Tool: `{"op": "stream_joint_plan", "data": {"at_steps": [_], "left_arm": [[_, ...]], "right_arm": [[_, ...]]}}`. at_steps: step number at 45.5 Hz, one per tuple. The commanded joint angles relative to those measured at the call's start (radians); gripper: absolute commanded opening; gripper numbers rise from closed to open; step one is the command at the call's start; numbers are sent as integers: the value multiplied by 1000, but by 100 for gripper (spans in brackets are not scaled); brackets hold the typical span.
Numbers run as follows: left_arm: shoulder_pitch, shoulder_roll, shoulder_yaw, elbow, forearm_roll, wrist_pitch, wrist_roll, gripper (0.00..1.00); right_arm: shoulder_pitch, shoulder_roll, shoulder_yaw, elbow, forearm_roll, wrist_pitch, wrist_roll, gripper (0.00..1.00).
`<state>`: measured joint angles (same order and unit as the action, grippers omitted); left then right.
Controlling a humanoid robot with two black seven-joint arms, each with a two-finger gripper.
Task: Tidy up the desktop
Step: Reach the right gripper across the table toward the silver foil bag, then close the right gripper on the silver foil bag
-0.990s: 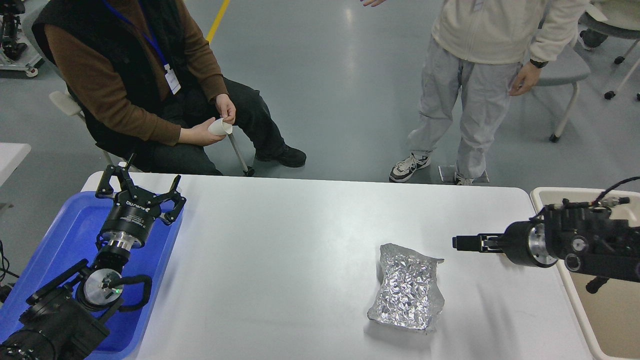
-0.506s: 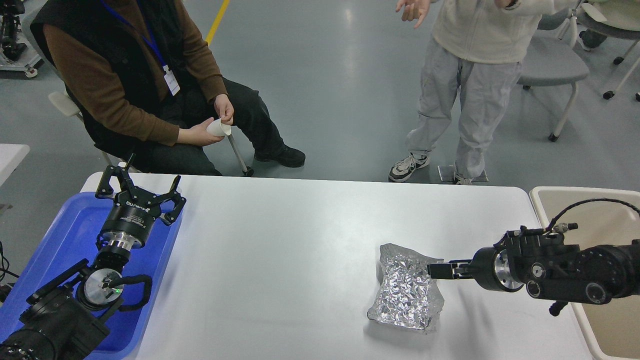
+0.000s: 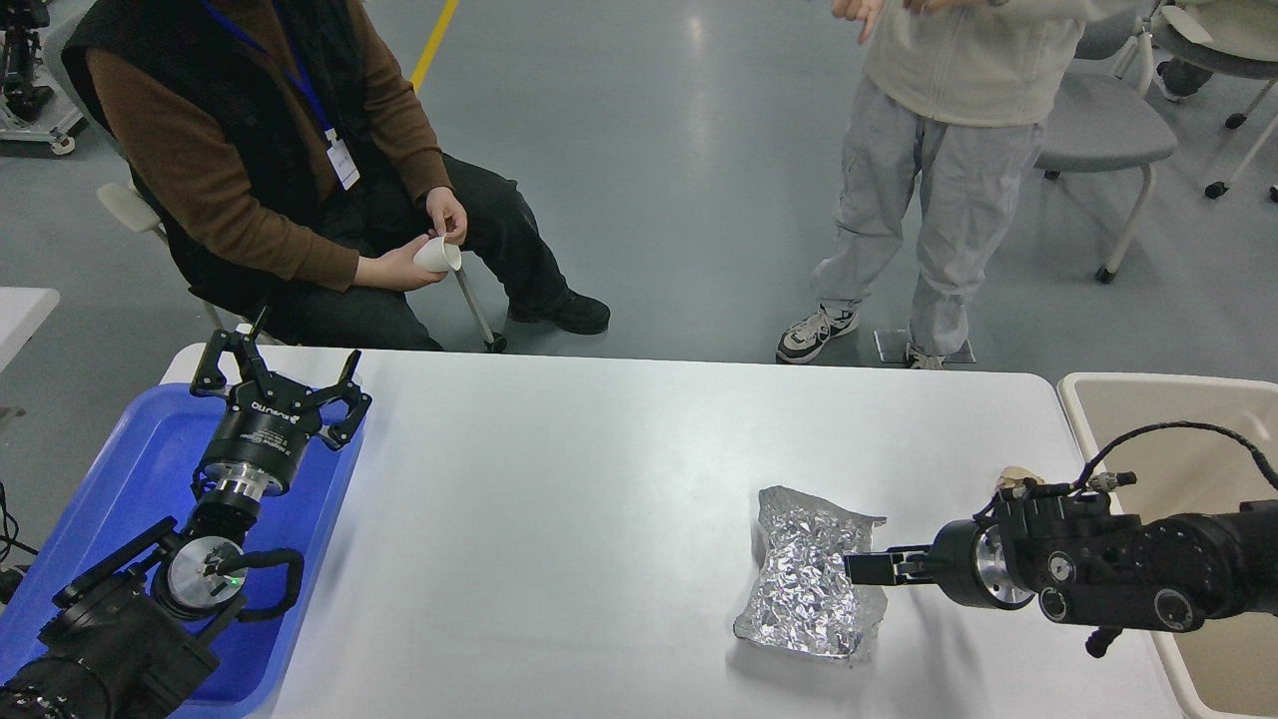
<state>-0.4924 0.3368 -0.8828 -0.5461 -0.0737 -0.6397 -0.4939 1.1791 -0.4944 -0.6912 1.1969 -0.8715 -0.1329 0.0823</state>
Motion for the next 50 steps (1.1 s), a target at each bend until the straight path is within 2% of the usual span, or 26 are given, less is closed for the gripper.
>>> {"op": "stream_joint_plan", "data": {"at_steps": [1,12,17,23,25,30,34,36,50], "left_arm": [[0,1,-1,0,0,0,0,100],[0,-1,1,0,0,0,0,100],[0,-1,-1,0,0,0,0,100],[0,-1,-1,0,0,0,0,100],[0,-1,1,0,0,0,0,100],[0,1,-1,0,0,0,0,100],[0,1,-1,0,0,0,0,100],[0,1,-1,0,0,0,0,100],[0,1,-1,0,0,0,0,100]], "right_arm": [[-18,25,-1,0,-9,-33,0,98],[-65,59,-1,-10,-20,-74,0,98],[-82,62,-1,-10,-20,-99,-1,90],[-104,60,-1,-10,-20,-105,0,87],[-107,62,-1,-10,-18,-105,0,79],[-108,53,-2,-10,-18,-102,2,43],[-108,50,-2,-10,-12,-99,2,11],[-107,48,-2,-10,-11,-99,2,0],[-101,43,1,-11,-9,-105,8,0]]}}
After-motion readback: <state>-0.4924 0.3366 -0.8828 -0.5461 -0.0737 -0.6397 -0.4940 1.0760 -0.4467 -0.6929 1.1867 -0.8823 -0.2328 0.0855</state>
